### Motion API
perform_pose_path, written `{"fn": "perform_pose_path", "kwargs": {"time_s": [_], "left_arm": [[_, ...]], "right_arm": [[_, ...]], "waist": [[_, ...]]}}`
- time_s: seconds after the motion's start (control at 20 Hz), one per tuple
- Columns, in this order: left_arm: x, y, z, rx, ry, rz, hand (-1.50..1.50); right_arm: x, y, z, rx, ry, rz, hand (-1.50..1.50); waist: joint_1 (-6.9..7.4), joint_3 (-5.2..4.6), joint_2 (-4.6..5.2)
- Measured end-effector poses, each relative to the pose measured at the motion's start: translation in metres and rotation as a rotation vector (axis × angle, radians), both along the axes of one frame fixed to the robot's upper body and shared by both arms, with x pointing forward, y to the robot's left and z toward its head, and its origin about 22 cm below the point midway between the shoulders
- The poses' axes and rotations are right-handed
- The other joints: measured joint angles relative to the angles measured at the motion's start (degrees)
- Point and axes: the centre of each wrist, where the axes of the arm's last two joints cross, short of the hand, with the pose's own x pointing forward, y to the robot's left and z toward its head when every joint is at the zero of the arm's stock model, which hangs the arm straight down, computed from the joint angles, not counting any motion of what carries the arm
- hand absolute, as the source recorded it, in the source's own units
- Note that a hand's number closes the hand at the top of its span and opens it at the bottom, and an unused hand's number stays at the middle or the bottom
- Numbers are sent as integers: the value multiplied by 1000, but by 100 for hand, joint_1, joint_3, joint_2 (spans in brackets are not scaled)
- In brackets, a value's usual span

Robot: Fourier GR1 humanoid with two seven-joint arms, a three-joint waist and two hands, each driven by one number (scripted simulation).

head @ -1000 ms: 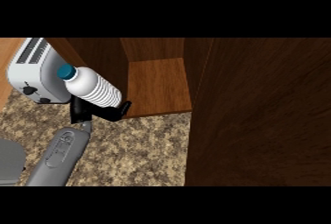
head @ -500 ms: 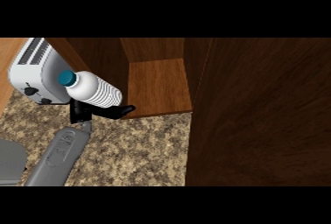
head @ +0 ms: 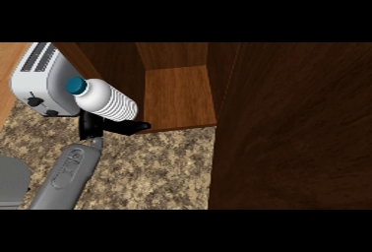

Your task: Pick up the bottled water, place it into the cabinet and close the cabinet

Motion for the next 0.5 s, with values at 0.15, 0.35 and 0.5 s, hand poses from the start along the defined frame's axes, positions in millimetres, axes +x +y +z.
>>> {"fn": "perform_pose_path", "kwargs": {"time_s": [0.15,0.35,0.5], "left_arm": [[1,-1,-1,-58,-5,-42,-150],[3,-4,-2,-157,0,-107,-150],[6,-6,-4,-240,0,-167,-150]], "right_arm": [[0,0,0,-2,-6,0,-150],[0,-1,2,-11,-10,-18,-150],[-1,-3,2,-17,-14,-35,-150]], "waist": [[32,-22,17],[114,-46,33],[188,-57,39]]}}
